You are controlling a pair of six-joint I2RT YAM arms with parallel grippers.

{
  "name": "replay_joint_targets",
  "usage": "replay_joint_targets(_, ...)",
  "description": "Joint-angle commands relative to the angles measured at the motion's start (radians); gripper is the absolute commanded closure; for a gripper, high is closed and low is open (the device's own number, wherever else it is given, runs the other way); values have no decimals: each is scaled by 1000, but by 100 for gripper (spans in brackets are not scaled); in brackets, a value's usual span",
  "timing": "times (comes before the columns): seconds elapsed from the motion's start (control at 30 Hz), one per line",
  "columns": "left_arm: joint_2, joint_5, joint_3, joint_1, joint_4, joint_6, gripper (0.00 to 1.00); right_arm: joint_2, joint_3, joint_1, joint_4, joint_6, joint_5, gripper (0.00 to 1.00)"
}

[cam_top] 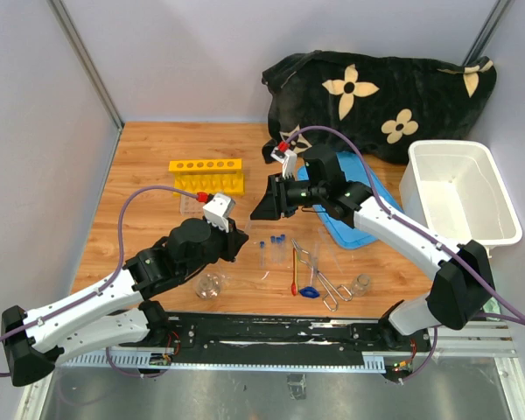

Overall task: Organize the chemistry lab equipment
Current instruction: Pick up the test tube at the center of the board.

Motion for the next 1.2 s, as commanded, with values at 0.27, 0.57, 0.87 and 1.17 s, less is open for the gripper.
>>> replay_joint_targets(0.27, 9, -4, 8, -17, 38, 2, 100, 25, 55, 25, 27, 8, -39, 69)
replay_joint_targets(0.57, 3, -10, 9, -21, 31, 2, 100, 46, 62, 29, 33, 8, -48, 75)
replay_joint_targets(0.87, -2, -21, 3, -21, 29, 0, 100, 39, 51, 33, 29, 5, -50, 86)
replay_joint_targets(1.17, 14, -77, 13, -21, -8, -25, 64, 61, 91, 39, -51, -67, 4, 99)
